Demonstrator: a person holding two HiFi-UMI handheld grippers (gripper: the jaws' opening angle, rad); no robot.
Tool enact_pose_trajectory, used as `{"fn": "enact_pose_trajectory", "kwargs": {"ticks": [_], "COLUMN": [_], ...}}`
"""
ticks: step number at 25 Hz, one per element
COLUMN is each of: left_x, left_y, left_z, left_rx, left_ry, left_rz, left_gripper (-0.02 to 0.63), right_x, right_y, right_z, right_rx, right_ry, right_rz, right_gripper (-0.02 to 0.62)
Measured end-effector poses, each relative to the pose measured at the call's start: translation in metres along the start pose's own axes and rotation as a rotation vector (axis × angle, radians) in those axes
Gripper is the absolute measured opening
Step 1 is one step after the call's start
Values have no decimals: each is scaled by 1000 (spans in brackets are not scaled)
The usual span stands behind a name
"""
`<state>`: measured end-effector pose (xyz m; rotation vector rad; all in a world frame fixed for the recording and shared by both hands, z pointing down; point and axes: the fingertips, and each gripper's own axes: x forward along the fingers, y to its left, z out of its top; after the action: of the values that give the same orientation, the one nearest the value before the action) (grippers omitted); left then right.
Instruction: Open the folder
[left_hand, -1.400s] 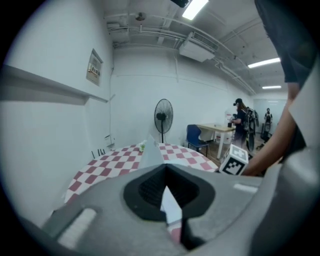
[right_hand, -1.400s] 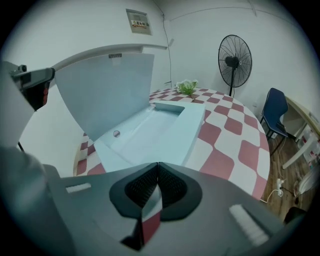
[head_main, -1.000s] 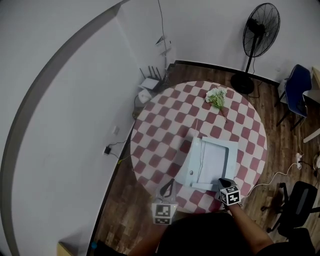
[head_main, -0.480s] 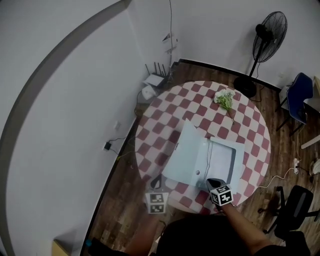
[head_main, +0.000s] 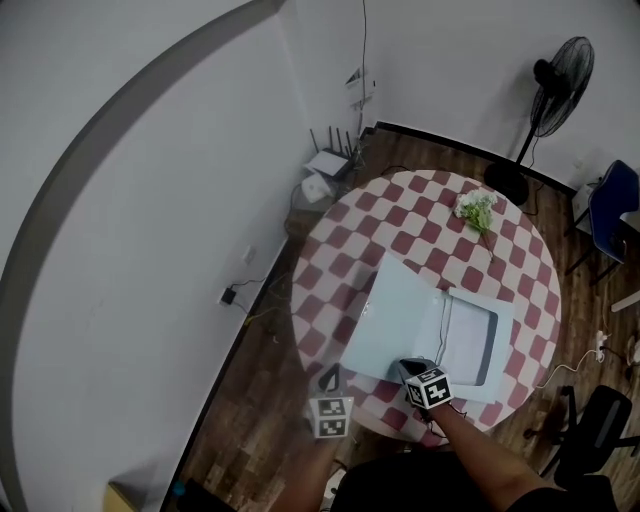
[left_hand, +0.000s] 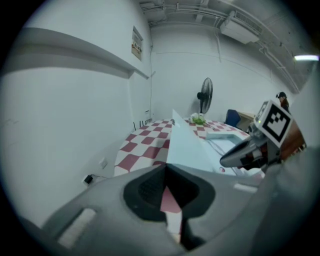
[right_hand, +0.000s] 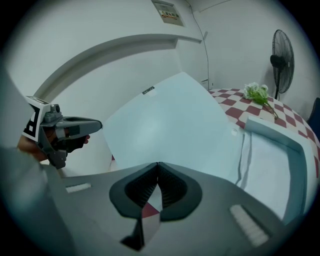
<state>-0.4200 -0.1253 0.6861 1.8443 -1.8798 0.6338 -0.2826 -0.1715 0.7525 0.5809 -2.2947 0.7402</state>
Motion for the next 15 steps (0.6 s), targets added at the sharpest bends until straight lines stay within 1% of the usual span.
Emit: {"fn": "enact_pose_trajectory", "kwargs": {"ticks": [2, 6, 11, 15], "left_x": [6, 13, 26, 30], "left_y": [6, 17, 32, 34], "left_z": [-5, -8, -36, -38], "left_rx": [-17, -92, -148, -201], "left_ry": [7, 12, 45, 30], "left_rz": [1, -1, 10, 0], "left_gripper": [2, 2, 10, 3], "right_x": [14, 37, 62, 73], "right_y": [3, 6, 2, 0], "right_z": [-1, -13, -21, -26], "right_rx": [-12, -36, -48, -30], "right_ry": [29, 92, 114, 135], "right_rz": [0, -14, -15, -4], "right_gripper": [3, 3, 3, 3]}}
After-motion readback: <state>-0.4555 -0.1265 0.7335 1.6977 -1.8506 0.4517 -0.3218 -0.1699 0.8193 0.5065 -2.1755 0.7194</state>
